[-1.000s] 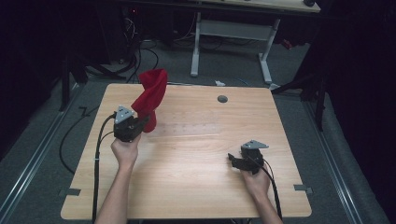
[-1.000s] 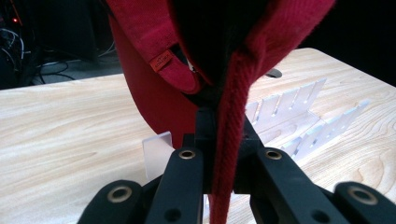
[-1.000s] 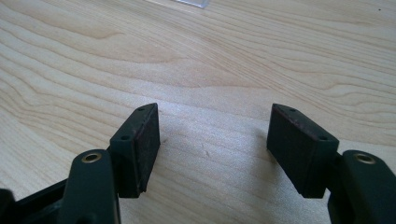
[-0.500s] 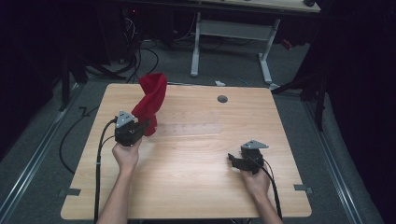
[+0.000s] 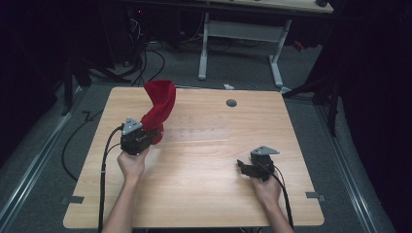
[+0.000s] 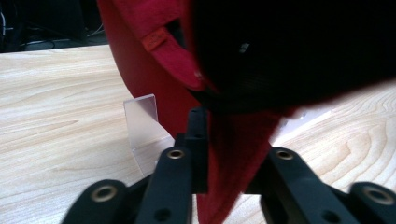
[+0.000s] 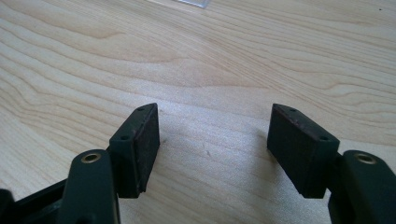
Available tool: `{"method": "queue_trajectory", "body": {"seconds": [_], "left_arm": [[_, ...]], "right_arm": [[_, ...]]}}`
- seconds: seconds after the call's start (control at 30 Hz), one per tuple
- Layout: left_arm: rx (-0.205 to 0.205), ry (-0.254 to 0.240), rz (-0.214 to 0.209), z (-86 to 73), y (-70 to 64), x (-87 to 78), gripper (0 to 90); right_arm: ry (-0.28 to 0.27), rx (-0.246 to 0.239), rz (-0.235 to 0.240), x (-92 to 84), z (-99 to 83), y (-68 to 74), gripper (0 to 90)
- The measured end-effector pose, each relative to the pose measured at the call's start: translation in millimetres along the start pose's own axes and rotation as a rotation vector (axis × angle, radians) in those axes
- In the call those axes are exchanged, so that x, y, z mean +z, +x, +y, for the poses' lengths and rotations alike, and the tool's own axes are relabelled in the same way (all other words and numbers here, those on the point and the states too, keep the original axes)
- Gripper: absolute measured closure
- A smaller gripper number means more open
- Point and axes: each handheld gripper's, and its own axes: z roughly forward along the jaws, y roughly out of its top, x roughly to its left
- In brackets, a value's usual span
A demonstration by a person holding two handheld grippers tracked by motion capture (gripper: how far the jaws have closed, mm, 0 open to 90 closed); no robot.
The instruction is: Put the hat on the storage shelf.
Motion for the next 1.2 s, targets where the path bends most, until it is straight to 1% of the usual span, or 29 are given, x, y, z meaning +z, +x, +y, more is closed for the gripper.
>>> {"method": "queue_trajectory", "body": {"seconds": [0.1, 0.27, 0.37, 0.47, 0.57, 0.67, 0.73, 0.8, 0.9, 1.0, 1.03, 1.07, 1.1, 1.2], "left_arm": [[-0.006, -0.002, 0.009, -0.4, 1.1, -1.4, 68.2], [-0.004, 0.0, 0.011, -0.2, -1.0, -4.3, 52.2], [0.0, 0.0, 0.018, -0.7, -3.0, -8.3, 44.9], [0.007, 0.008, 0.03, -3.6, -3.7, -16.3, 39.0], [0.018, 0.005, 0.049, -10.7, -1.5, -28.0, 36.2], [0.004, 0.012, 0.065, -21.1, 3.0, -40.5, 34.1], [0.013, 0.039, 0.082, -32.7, 5.7, -47.4, 33.6], [0.036, 0.078, 0.1, -47.3, 8.4, -52.7, 33.8], [0.093, 0.13, 0.129, -68.3, 12.2, -56.5, 33.8], [0.147, 0.181, 0.161, -84.5, 15.9, -55.2, 32.2], [0.154, 0.215, 0.175, -86.9, 16.2, -53.5, 31.9], [0.153, 0.215, 0.173, -87.2, 15.8, -52.9, 28.6], [0.145, 0.216, 0.173, -87.0, 15.9, -52.3, 28.6], [0.142, 0.216, 0.173, -86.8, 16.1, -51.9, 28.4]], "right_arm": [[0.0, 0.0, 0.0, 0.0, 0.0, 0.0, 34.5], [0.0, 0.0, 0.0, 0.0, 0.0, 0.0, 34.5], [0.0, 0.0, 0.0, 0.0, 0.0, 0.0, 34.5], [-0.001, -0.001, 0.0, 0.0, 0.0, 0.1, 34.5], [-0.001, -0.001, 0.0, 0.1, 0.0, 0.1, 34.5], [-0.003, -0.002, 0.0, 0.2, 0.0, 0.0, 34.4], [-0.002, -0.002, 0.0, 0.2, 0.0, 0.0, 34.4], [-0.001, -0.001, 0.001, 0.1, 0.0, 0.1, 34.5], [-0.001, 0.0, 0.001, 0.1, 0.0, 0.1, 34.4], [-0.001, 0.0, 0.0, 0.1, 0.0, 0.1, 34.4], [-0.001, -0.001, 0.0, 0.1, 0.0, 0.0, 34.4], [-0.002, -0.002, 0.0, 0.2, -0.1, 0.0, 34.4], [-0.001, -0.001, 0.0, 0.1, 0.0, 0.0, 34.4], [-0.001, 0.002, 0.001, 0.1, 0.1, 0.3, 34.4]]}}
